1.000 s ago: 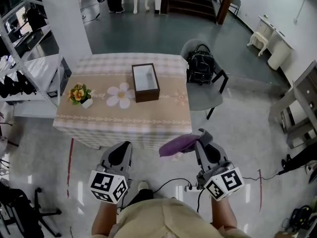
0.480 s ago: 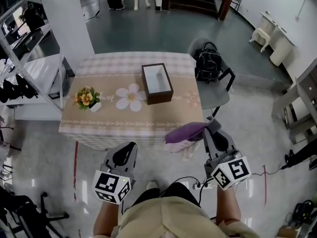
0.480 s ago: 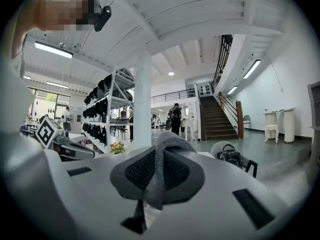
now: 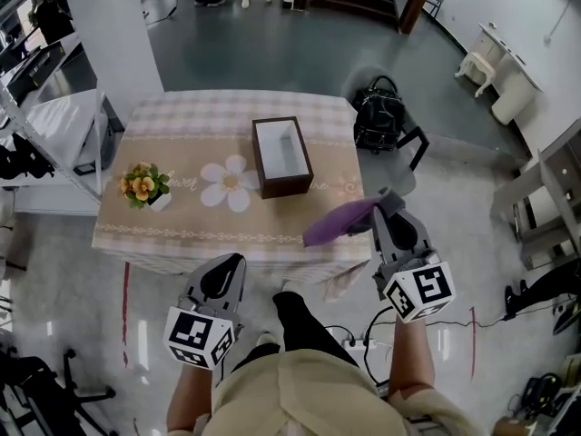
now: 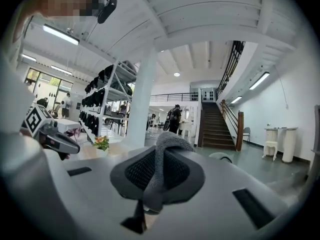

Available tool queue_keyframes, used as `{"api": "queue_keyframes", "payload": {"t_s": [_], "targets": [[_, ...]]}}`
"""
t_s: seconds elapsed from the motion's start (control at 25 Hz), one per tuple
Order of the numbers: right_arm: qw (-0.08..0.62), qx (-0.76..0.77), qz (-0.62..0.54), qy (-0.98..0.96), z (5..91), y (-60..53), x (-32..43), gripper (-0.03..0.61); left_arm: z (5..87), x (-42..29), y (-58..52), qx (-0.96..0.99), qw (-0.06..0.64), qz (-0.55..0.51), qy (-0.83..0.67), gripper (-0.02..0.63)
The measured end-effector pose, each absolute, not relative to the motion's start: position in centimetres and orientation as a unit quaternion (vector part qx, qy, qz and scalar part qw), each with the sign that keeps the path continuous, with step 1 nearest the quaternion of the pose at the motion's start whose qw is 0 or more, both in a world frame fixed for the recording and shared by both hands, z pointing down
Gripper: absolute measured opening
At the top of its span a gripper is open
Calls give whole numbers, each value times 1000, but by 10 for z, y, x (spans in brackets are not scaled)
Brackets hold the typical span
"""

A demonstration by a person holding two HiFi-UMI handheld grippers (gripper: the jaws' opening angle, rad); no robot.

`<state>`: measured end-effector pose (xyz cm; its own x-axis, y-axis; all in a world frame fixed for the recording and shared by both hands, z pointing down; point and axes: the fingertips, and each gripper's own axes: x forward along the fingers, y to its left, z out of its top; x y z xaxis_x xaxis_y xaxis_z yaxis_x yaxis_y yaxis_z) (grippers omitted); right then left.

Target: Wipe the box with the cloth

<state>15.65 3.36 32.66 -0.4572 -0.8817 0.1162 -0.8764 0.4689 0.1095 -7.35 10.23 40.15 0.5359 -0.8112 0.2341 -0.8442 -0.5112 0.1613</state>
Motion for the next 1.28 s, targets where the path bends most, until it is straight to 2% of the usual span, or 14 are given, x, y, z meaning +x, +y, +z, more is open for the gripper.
{"api": "queue_keyframes", "payload": {"t_s": [0.44, 0.72, 0.88, 1.0, 1.28], "targets": [[122, 488, -31, -864, 347, -109, 171, 38, 414, -66, 3, 832, 156, 75, -527, 28], [177, 435, -80, -879, 372, -183, 158, 38, 428, -61, -43, 818, 194, 70, -537, 28], [164, 388, -55, -905, 391, -217, 140, 37, 436, -61, -62, 809, 203, 77, -547, 35], [155, 348, -31, -924, 408, -235, 121, 38, 443, -60, -72, 802, 212, 86, -552, 97], [117, 272, 61, -953, 443, -263, 78, 38, 456, -48, -89, 800, 235, 89, -545, 140]]}}
